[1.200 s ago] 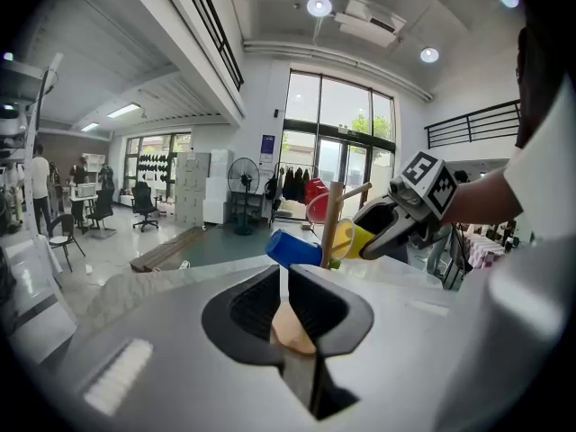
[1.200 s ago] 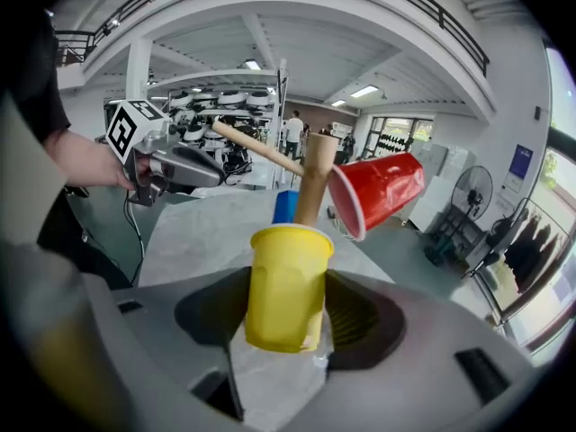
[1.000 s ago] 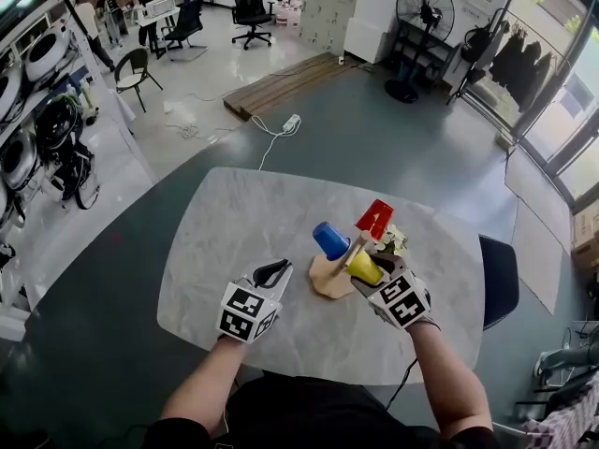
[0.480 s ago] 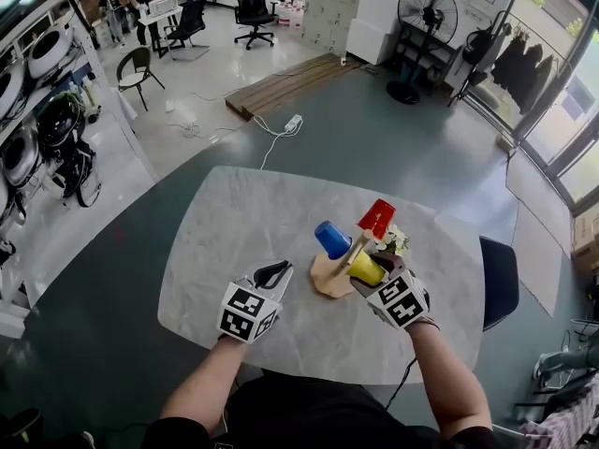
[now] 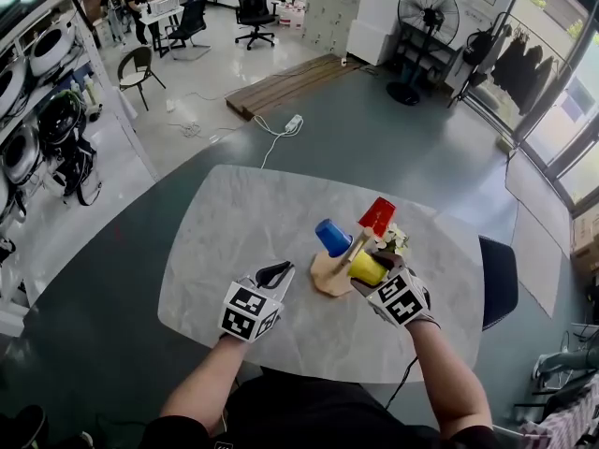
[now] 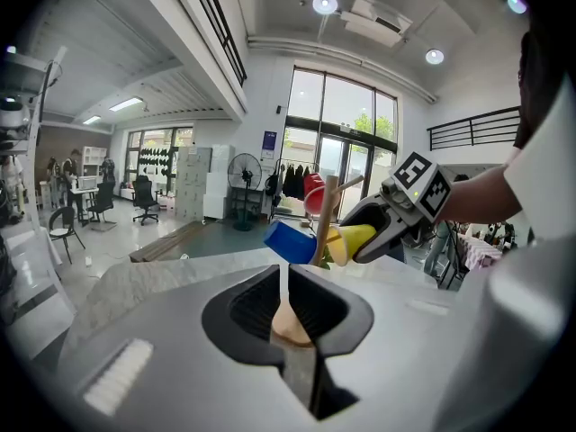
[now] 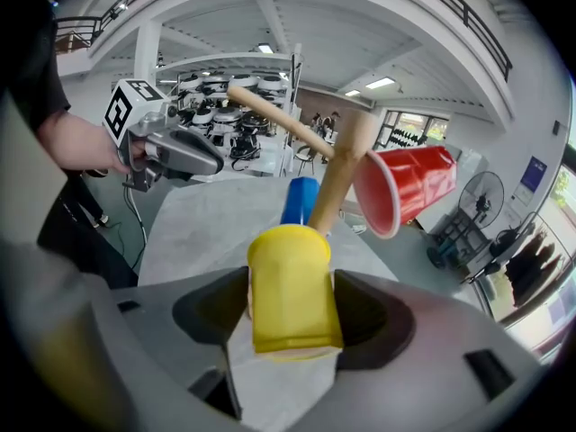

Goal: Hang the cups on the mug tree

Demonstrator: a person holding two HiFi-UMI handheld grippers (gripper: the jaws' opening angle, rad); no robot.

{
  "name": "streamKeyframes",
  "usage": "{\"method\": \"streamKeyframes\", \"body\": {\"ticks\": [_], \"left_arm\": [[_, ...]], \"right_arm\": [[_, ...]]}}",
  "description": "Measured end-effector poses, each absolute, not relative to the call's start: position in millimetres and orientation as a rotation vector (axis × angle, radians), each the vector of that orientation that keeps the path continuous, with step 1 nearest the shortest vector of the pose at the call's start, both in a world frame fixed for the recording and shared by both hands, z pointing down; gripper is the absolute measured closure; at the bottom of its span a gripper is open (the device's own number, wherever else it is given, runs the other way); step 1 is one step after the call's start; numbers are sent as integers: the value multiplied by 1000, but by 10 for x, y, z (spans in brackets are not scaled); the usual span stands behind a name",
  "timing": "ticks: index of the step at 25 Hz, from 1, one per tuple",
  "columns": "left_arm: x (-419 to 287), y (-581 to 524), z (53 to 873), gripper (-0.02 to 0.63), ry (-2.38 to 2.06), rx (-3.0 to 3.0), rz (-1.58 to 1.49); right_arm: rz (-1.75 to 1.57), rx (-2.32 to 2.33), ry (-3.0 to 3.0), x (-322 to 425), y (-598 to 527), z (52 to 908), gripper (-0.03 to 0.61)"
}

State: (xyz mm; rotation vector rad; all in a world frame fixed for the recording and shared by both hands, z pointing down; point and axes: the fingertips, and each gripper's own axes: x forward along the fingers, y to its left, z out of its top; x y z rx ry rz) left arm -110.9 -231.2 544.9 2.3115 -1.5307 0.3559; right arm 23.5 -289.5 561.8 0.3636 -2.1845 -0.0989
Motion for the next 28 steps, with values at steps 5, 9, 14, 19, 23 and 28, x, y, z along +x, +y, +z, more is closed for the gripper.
{"method": "streamKeyframes", "body": {"ticks": [5,9,14,19,23,28], "left_arm": [[-1137,-2267,5495,574,-1531,2305,357],[-1145,-2265,5469,574,-1529,2307,352],[-1155,-2240,5446,574,-1522,2319,347],[-1169,-2223,5474,574,-1501,2338,340],[-1146,-2188,5504,574,-1458,2361,326],[-1128,-2159,5479,574,-1428,2404,338]], "right_arm": [[-98,401,-2206,245,-2877,5550,310],[-72,418,-2233,247,-2878,5465,310],[-74,463,-2271,265,-2852,5367,310],[-105,570,-2334,317,-2901,5183,310],[-73,703,-2381,439,-2872,5003,311],[52,912,-2475,637,-2803,4816,355]]}}
